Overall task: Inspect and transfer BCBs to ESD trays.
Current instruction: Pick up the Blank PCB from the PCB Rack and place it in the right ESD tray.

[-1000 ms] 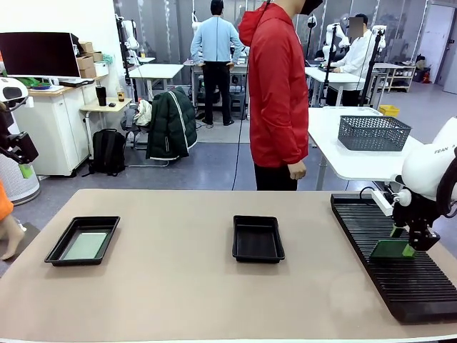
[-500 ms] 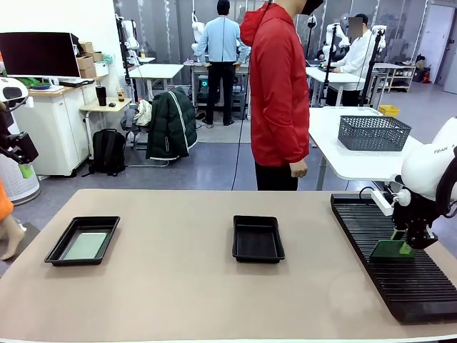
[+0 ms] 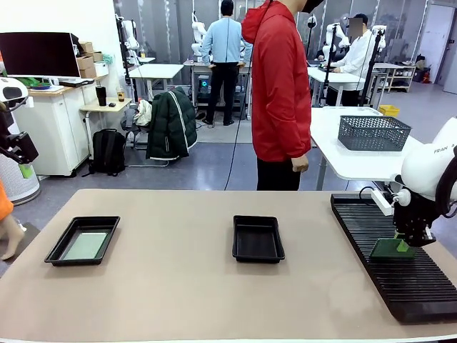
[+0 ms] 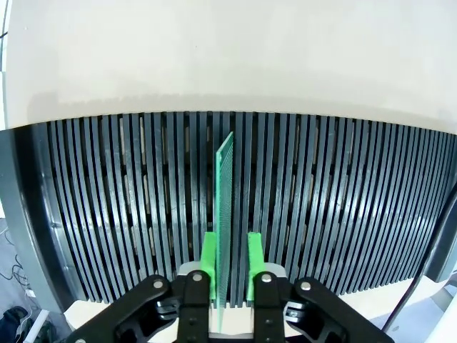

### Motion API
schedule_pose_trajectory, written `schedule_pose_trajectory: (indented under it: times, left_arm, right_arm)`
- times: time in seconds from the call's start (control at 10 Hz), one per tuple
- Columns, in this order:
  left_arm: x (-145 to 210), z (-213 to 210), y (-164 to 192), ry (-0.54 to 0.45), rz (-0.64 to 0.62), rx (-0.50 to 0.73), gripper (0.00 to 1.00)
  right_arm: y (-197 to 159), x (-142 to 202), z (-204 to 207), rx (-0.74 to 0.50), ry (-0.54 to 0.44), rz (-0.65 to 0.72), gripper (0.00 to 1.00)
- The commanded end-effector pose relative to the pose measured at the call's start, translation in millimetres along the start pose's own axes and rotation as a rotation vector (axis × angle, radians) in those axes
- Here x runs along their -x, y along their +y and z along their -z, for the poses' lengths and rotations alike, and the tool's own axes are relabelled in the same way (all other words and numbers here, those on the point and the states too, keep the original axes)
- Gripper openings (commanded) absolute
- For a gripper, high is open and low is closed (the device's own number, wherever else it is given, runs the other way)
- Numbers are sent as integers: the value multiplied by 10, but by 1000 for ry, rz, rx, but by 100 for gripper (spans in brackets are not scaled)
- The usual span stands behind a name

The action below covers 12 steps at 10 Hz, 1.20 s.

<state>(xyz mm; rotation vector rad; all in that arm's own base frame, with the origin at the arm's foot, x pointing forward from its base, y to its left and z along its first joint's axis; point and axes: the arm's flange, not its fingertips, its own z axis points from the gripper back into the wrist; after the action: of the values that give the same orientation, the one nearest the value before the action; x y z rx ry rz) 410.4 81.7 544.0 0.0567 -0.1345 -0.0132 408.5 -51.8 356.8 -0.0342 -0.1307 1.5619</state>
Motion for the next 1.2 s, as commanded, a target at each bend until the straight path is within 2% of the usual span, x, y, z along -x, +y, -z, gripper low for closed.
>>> schedule_pose_trajectory:
  times: [0.0,0.1,0.3,0.4,0.6,0.8,1.1]
  left_arm:
    - [13,4,-7,-4,-1,0,100]
    - [13,4,-7,-4,-1,0,100]
    - [13,4,-7,-4,-1,0,100]
    - [13,4,-7,-4,-1,0,100]
    - [13,4,-7,-4,-1,0,100]
    - [13,4,-7,-4,-1,0,100]
    - [13,4,-7,-4,-1,0,100]
  right_arm:
    - [199,-24,81,1,-8,15,17]
    - [197,-20,81,1,-8,16,11]
    - [192,-8,69,1,-11,18,9]
    - [177,10,50,4,-13,22,1]
    - [108,41,-50,7,-12,22,0]
    - [25,55,-323,11,-2,5,0]
    - [-183,61,-970,-15,17,-7,0]
